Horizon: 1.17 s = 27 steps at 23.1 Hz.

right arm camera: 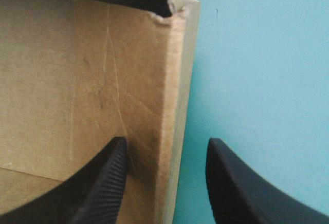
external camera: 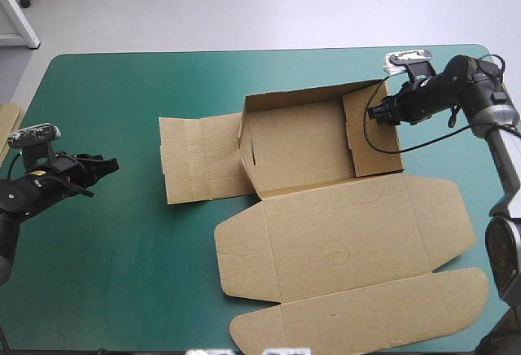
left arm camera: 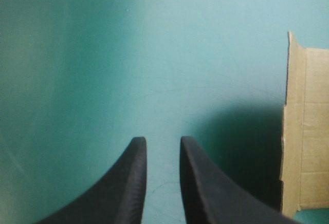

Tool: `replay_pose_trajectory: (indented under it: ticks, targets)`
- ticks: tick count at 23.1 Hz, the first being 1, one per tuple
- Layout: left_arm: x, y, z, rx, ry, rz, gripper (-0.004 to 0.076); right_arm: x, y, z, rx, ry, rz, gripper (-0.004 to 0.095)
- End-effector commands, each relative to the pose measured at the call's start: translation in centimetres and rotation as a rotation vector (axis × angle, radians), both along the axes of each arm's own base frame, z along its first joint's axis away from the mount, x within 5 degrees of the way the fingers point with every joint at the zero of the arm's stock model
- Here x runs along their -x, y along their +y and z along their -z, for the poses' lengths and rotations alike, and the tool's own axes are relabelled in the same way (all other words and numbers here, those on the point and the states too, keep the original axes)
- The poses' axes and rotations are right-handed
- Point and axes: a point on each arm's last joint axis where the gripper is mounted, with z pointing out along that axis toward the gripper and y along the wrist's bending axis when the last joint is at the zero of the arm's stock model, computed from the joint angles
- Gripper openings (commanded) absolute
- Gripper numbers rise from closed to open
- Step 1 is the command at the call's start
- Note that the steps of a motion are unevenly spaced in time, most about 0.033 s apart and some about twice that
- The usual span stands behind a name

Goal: Fold the box

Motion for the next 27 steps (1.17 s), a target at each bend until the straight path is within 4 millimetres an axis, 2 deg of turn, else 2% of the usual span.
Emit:
replay_pose_trajectory:
  ticks: [1,4,7,13,15,16,17,18,19,20,22,27]
  targets:
    - [-0.1,0.0,-1.7,0.007,-0.085,-0.021,0.0167,1.0,0.2,-3.6,-0.027,-0.134,-0.008,0.0454]
    - [-0.1,0.0,-1.7,0.004,-0.086,-0.019,0.0167,2.2,0.4,-4.0,-0.031,-0.073,-0.04,0.0455]
    - [-0.1,-0.1,-1.7,0.005,-0.092,-0.013,0.0167,4.2,0.7,-4.8,-0.052,-0.016,-0.073,0.0467]
    - [-0.1,-0.1,-1.8,0.009,-0.096,-0.01,0.0167,7.9,0.1,-8.2,-0.031,-0.275,0.003,0.0467]
    - [-0.1,-0.1,-1.8,0.009,-0.096,-0.01,0.0167,9.7,0.0,-8.4,-0.043,-0.34,0.025,0.0467]
    - [-0.1,-0.1,-1.8,0.009,-0.096,-0.01,0.0167,10.9,0.1,-7.8,-0.056,-0.383,0.028,0.0468]
    - [-0.1,-0.1,-1.8,0.009,-0.096,-0.01,0.0167,11.3,0.2,-7.3,-0.064,-0.402,0.031,0.0472]
    - [-0.1,-0.2,-1.8,0.017,-0.099,-0.011,0.0167,11.4,0.2,-5.9,-0.073,-0.419,0.032,0.0523]
    - [-0.1,-0.2,-1.8,0.018,-0.096,-0.009,0.0167,11.3,0.2,-5.3,-0.067,-0.432,0.021,0.0574]
    - [-0.1,-0.2,-1.7,0.019,-0.09,-0.003,0.0167,10.6,0.3,-4.2,-0.078,-0.444,0.026,0.068]
    - [0.0,-0.3,-1.7,0.021,-0.085,0.001,0.0167,9.0,0.2,-2.7,-0.093,-0.431,0.054,0.0786]
    - [0.0,-0.3,-1.6,0.024,-0.079,0.007,0.0167,4.3,0.9,0.3,-0.143,-0.265,-0.002,0.0785]
